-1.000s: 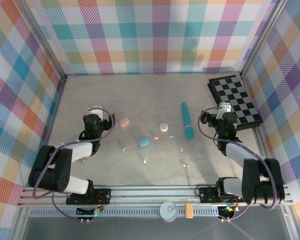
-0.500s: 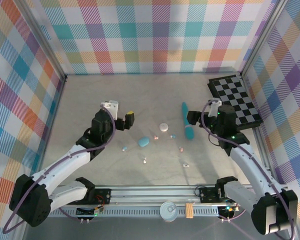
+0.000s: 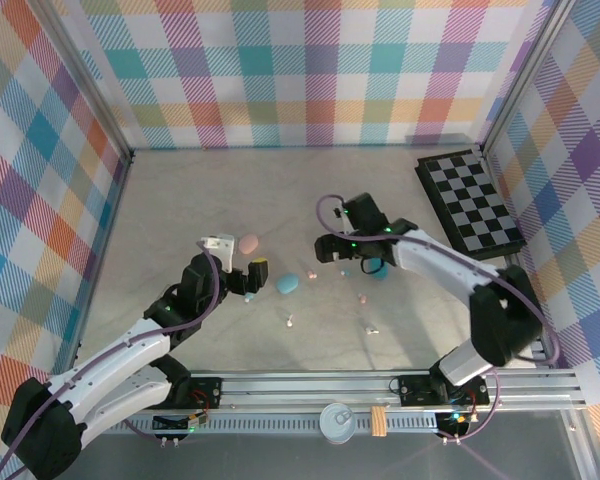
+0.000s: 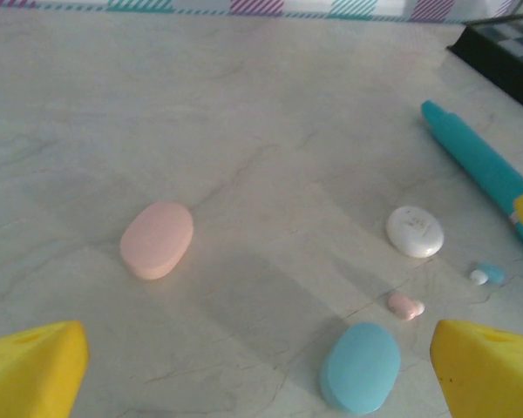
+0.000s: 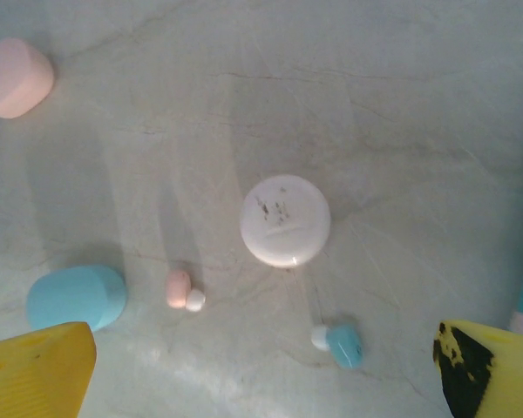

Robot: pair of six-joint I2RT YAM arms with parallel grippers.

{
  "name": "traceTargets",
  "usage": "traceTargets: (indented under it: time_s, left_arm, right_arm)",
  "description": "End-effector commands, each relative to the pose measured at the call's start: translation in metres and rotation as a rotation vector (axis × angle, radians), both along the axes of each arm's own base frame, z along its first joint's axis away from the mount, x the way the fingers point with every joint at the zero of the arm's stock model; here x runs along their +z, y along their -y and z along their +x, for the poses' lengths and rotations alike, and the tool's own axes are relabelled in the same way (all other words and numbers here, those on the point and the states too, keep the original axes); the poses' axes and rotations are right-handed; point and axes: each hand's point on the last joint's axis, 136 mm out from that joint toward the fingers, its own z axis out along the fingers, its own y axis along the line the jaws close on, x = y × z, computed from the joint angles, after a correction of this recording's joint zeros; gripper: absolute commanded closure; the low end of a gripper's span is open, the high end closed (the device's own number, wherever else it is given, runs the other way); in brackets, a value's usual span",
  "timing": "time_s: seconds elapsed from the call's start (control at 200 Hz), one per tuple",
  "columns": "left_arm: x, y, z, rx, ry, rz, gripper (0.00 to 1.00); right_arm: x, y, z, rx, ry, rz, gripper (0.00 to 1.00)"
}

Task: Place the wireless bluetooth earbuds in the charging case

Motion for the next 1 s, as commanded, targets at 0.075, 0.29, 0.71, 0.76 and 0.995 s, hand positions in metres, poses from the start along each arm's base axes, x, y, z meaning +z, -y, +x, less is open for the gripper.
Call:
traceTargets:
  time_s: [0.075,0.29,0.71,0.76,0.995]
  left_arm:
    - [-0.019,-0.023,-0.006,0.110,-0.088,0.044,0.00]
    - [-0.037,-0.058,-0.010,0.265,-0.176,-0.036,0.00]
    - [-0.028,-0.085,-0.019,0.328,-0.129,-0.027,0.00]
    - [-0.026,-0.084,-0.020,0.320,-0.111,-0.041,0.00]
    - [-0.024,-0.087,-0.027,0.320,-0.086,-0.070,0.00]
  right_arm:
    - [-0.013,-0.061,-0.018,0.154,-0.036,-0.052,0.01]
    - [-0.029,-0.111,-0.045,0.259,-0.087,-0.067,0.01]
    - [-0.054,-0.111,-0.058,0.185,-0.193,-0.227,0.02]
    - [-0.057,-0.110,-0.057,0.145,-0.207,-0.230,0.04]
    - [-0.063,-0.122,-0.059,0.070,-0.277,-0.179,0.08]
